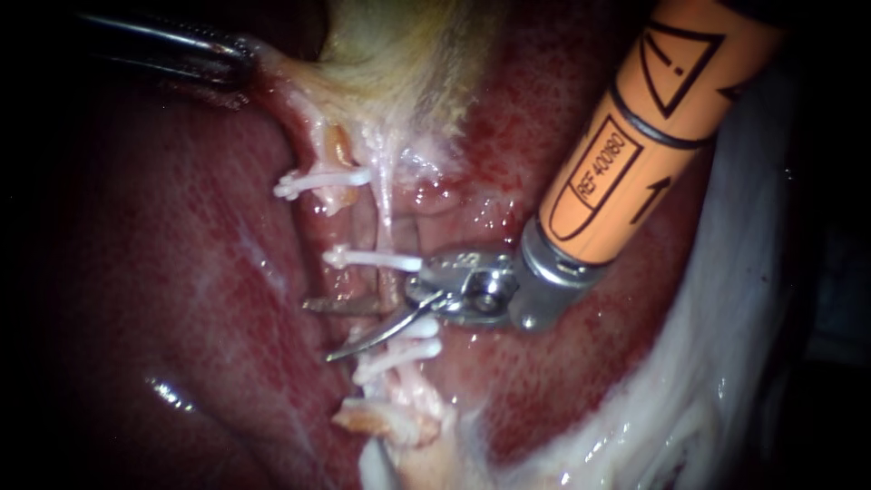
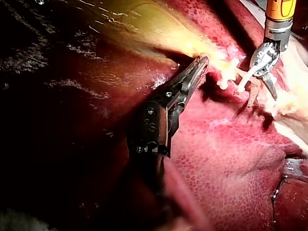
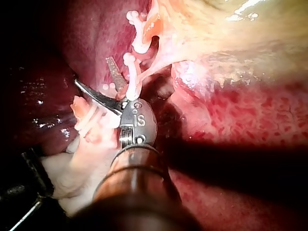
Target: Go to the cutting position right tube
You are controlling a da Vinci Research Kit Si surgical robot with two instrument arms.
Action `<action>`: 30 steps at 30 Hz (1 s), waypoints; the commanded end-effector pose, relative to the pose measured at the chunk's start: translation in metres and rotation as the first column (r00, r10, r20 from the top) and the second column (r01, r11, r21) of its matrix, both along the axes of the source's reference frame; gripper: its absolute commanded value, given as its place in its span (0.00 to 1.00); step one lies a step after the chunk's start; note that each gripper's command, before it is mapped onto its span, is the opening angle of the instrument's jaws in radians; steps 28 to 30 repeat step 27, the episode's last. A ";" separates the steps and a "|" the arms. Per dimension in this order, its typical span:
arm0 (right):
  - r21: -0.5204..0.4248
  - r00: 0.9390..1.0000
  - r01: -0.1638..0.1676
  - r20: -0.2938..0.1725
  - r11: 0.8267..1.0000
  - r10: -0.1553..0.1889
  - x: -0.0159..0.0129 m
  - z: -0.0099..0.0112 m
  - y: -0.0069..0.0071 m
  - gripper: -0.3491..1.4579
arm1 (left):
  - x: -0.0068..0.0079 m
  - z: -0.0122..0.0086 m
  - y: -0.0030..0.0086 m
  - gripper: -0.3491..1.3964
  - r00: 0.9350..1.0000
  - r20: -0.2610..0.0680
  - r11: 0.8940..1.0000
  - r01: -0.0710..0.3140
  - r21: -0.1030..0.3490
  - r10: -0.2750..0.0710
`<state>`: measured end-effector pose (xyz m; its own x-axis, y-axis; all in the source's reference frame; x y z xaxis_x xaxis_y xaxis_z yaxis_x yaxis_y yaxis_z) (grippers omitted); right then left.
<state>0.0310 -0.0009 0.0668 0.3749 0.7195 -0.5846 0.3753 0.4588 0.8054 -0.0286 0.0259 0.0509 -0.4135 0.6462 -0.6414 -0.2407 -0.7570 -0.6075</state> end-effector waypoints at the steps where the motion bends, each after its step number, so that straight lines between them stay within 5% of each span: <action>1: 0.001 1.000 -0.004 -0.004 1.000 0.004 0.0000 -0.0003 0.0001 0.85 | 0.0000 0.0000 0.0000 0.00 1.000 0.000 1.000 0.000 0.000 0.000; 14: 0.036 1.000 -0.016 -0.026 0.999 0.017 -0.0003 -0.0047 0.0018 0.84 | 0.0000 0.0000 0.0000 0.00 1.000 0.000 1.000 0.000 0.000 0.000; 30: 0.037 0.999 -0.032 -0.024 0.999 0.033 -0.0003 -0.0046 0.0018 0.85 | 0.0000 0.0000 0.0000 0.00 1.000 0.000 1.000 0.000 0.000 0.000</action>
